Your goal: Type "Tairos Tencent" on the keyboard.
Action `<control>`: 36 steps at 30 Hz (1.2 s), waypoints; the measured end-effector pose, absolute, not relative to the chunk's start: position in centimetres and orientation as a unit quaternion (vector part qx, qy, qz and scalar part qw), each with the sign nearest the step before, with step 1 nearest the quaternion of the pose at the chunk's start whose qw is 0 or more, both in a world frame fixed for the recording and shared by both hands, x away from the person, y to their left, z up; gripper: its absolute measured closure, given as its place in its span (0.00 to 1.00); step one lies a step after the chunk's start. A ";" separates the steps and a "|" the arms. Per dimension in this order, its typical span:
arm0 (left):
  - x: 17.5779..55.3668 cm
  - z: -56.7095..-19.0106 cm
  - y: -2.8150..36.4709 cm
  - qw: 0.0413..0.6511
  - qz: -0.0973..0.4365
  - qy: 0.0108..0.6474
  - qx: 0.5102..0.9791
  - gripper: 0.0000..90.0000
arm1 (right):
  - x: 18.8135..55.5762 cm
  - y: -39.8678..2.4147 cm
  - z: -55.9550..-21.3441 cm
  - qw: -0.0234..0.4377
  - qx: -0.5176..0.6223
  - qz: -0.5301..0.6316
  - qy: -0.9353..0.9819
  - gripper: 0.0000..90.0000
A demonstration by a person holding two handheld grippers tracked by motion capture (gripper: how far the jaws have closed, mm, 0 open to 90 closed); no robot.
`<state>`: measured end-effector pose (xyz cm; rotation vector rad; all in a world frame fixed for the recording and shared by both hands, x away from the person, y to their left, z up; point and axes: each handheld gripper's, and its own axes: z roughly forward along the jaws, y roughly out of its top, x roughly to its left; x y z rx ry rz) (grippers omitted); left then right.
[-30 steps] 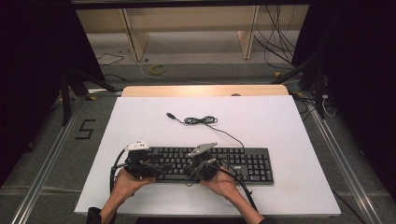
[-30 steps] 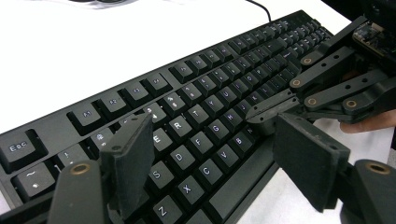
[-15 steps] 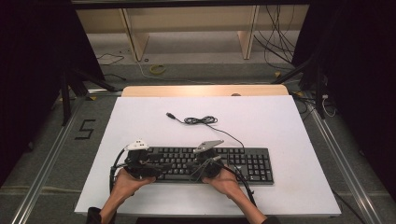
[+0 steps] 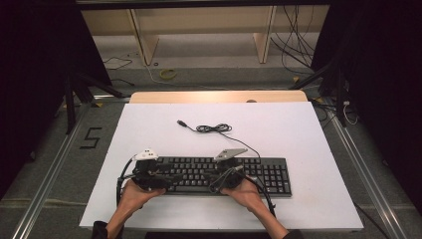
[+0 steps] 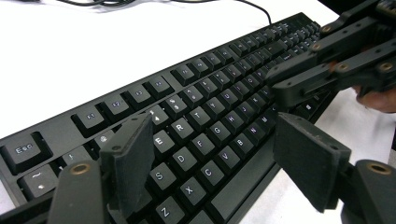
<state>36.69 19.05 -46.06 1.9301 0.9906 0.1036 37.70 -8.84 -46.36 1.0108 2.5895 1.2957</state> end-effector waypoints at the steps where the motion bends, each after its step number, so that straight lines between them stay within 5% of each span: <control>1: 36.7 -46.1 19.1 0.466 0.042 0.403 0.786 0.32 | 37.7 -9.1 -46.3 0.036 0.330 0.425 0.842 0.85; 11: 36.8 -46.1 18.9 0.466 0.044 0.402 0.787 0.32 | 37.1 -11.0 -45.6 0.038 0.346 0.447 0.824 0.58; 20: 37.1 -46.1 18.7 0.459 0.038 0.400 0.792 0.37 | 35.9 -12.5 -44.9 0.051 0.350 0.471 0.808 0.47; 36: 38.3 -46.4 16.9 0.440 0.043 0.388 0.809 0.77 | 34.5 -14.6 -44.5 0.061 0.355 0.492 0.793 0.43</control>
